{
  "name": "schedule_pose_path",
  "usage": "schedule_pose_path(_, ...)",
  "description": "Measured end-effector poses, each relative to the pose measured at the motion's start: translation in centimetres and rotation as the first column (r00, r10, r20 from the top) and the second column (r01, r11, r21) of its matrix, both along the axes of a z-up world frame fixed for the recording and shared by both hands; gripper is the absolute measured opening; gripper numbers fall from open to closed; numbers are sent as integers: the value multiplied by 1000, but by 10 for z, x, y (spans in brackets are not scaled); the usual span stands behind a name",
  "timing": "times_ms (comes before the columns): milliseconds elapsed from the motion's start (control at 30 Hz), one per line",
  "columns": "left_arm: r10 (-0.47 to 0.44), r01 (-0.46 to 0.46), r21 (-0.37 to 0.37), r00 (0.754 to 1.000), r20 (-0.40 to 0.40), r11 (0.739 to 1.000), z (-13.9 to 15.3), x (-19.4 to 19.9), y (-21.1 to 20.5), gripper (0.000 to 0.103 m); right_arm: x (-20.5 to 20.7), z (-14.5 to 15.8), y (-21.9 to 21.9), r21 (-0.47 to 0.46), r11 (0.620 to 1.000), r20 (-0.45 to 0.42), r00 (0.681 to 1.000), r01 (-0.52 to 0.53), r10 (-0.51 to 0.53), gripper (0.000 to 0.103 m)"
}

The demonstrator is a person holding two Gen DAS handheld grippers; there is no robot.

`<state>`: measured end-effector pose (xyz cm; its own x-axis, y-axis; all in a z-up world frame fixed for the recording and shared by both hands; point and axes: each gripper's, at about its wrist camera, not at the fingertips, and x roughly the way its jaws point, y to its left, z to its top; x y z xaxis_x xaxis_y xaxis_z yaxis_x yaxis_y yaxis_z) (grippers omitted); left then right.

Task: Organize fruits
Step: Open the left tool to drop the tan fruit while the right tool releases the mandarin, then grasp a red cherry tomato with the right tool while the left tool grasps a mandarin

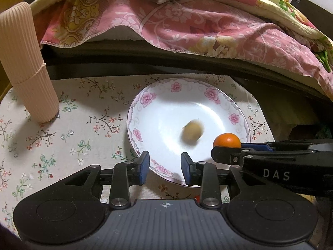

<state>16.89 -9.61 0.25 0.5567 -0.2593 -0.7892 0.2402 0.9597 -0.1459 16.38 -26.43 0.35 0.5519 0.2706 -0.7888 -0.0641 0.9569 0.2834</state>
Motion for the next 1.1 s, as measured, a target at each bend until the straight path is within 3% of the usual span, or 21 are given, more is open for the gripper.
schedule_pose_path(333,18,-18,-7,1000,22,1000,13,-4,9,54,-3,8,-6,19,999,33,999,26,-27,34)
schedule_pose_path(1100,51,-52,21,998,34,998,33,-51,52,60,-34,23,18,22,997,45,997,-69,68,35)
